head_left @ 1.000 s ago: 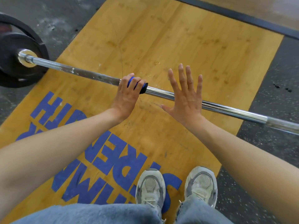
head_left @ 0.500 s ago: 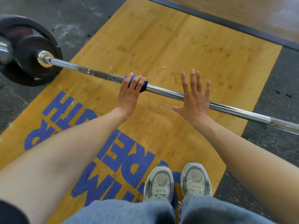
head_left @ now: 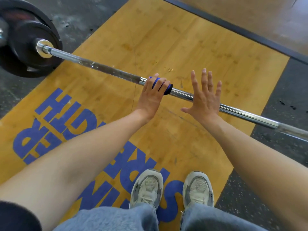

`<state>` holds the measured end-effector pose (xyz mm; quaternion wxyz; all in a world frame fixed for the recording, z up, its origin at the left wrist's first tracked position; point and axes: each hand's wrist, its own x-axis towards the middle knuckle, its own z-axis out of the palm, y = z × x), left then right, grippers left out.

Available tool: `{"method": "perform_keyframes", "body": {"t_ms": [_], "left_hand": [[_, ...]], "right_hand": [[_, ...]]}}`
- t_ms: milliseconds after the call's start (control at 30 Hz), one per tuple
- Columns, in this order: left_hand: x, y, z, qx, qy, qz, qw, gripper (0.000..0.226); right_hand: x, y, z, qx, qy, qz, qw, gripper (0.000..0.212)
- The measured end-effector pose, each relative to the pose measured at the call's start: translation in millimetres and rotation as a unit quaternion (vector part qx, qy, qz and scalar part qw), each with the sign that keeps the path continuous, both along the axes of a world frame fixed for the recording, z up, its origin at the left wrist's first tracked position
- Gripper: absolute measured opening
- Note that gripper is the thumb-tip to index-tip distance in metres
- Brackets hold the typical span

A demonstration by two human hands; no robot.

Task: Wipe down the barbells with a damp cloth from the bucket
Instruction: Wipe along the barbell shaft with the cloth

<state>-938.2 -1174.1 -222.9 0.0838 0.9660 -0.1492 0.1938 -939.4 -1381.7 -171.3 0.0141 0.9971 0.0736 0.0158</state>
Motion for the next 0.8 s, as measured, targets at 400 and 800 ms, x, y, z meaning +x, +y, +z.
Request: {"method": "perform_keyframes", "body": {"t_ms": [400,800], "left_hand": [[68,27,0,0.090,0.001,0.028,0.996,0.080],[139,-11,3,0.113,0.000,-0.074,0.991,0.061]], "right_hand": [[70,-14,6,-0.018,0.045,0.001,0.999,0.155],[155,-31,10,0.003,0.078,0.011,0.997,0.151]]}}
